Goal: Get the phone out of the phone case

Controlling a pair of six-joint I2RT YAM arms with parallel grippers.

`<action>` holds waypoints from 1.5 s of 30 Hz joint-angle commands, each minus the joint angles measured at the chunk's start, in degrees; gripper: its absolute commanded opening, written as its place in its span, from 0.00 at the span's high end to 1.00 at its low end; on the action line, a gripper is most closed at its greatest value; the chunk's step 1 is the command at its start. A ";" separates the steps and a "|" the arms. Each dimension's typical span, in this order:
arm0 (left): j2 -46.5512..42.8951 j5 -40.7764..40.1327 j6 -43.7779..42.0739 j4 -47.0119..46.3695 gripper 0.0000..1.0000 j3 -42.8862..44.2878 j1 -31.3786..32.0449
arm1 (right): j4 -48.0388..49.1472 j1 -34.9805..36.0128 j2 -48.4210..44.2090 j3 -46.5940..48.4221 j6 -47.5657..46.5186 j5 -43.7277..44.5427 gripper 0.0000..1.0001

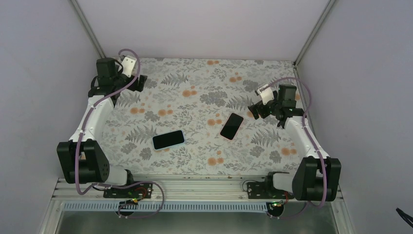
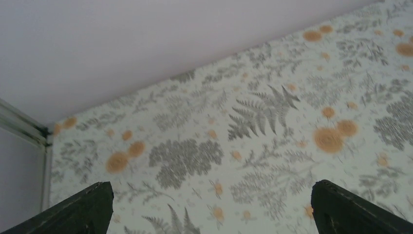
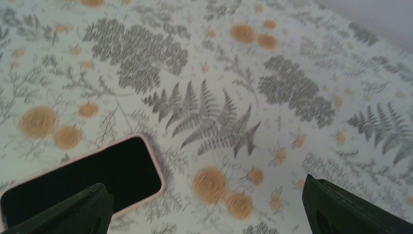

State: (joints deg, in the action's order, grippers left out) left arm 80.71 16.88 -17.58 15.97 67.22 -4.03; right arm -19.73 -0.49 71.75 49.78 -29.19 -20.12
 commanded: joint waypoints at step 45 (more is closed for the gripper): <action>0.24 -5.86 -4.47 9.96 0.00 0.06 -0.18 | -23.01 21.11 45.55 26.55 -3.00 11.44 0.96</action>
State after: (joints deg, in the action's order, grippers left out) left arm 81.56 11.94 -21.69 26.65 67.46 -4.01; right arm -43.57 14.02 110.39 71.48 -33.12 -11.49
